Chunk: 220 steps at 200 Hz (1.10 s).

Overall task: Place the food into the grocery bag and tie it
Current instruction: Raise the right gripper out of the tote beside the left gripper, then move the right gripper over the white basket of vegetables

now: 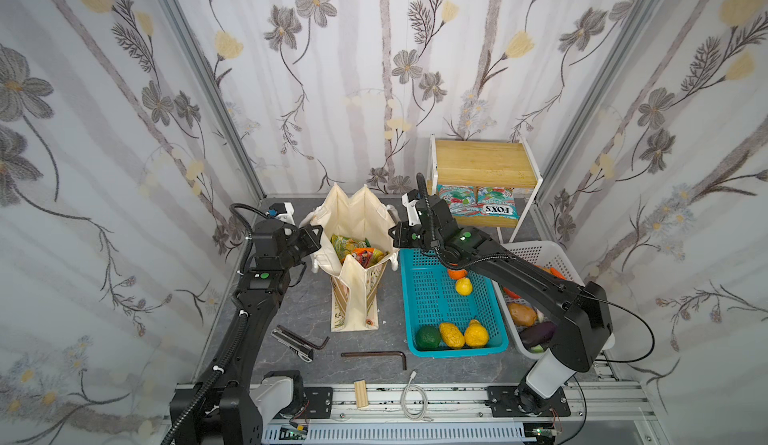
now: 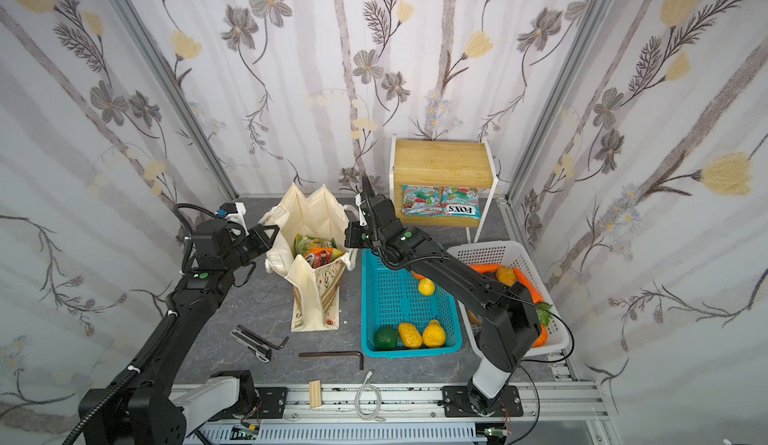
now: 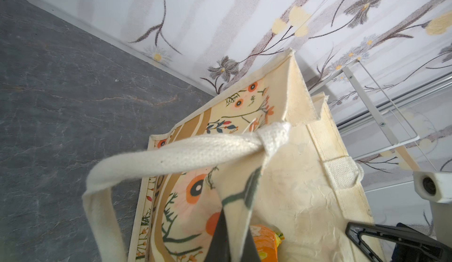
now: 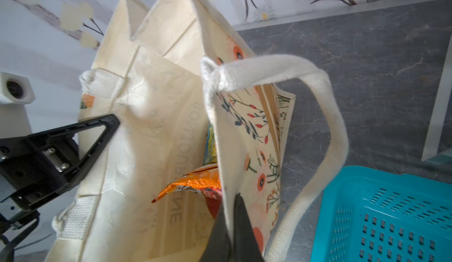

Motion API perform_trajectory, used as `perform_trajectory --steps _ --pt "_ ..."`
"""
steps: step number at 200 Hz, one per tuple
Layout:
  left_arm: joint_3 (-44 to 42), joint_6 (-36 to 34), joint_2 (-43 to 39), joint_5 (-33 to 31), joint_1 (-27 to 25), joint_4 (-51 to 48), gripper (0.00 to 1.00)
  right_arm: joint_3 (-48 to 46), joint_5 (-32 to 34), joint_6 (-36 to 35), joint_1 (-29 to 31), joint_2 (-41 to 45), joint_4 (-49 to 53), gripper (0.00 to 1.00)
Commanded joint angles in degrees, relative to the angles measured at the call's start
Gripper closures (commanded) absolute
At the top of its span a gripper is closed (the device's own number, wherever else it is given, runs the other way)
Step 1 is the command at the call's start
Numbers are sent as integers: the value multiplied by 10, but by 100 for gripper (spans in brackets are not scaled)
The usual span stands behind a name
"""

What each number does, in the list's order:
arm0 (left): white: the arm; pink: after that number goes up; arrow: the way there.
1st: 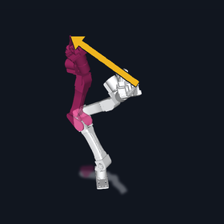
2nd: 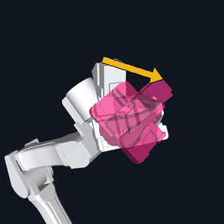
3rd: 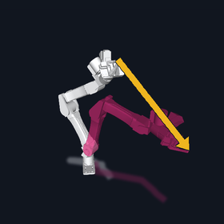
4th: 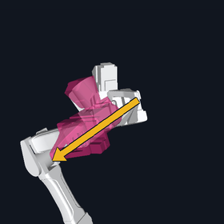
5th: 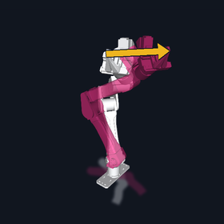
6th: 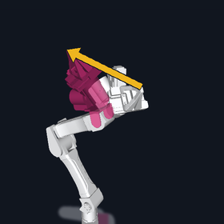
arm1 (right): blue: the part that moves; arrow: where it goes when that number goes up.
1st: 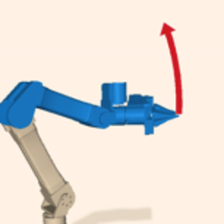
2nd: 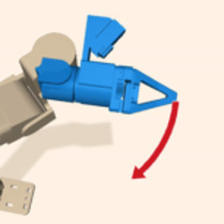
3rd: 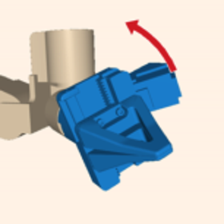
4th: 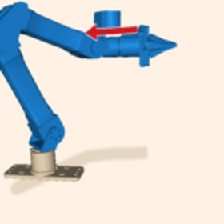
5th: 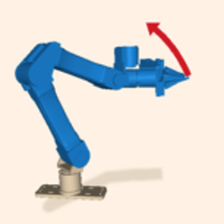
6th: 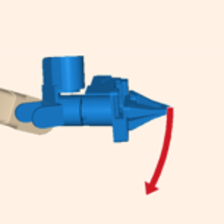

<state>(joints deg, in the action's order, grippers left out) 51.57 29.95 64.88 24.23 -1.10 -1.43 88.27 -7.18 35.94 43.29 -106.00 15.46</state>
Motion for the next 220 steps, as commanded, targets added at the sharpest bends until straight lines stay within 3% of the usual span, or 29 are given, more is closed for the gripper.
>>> perform_trajectory --steps 1,28,73,166,183,201,220 --pt "36 0 23 3 -6 30 100 41 -10 5 0 -11 -42 100" --pt "57 -19 34 -16 -6 28 100 43 -6 6 -15 -8 -45 100" --pt "31 -44 25 -62 6 19 100 -30 32 7 -29 34 -54 100" --pt "-6 -46 50 -25 15 19 100 -77 68 -4 -46 46 -36 100" --pt "-6 -46 49 -28 15 19 100 -73 82 -10 -46 51 -20 87" --pt "-7 -48 46 -35 15 19 100 -66 90 -24 -45 64 3 49" --pt "-9 -51 42 -37 15 19 100 -67 117 -31 -45 92 22 38"
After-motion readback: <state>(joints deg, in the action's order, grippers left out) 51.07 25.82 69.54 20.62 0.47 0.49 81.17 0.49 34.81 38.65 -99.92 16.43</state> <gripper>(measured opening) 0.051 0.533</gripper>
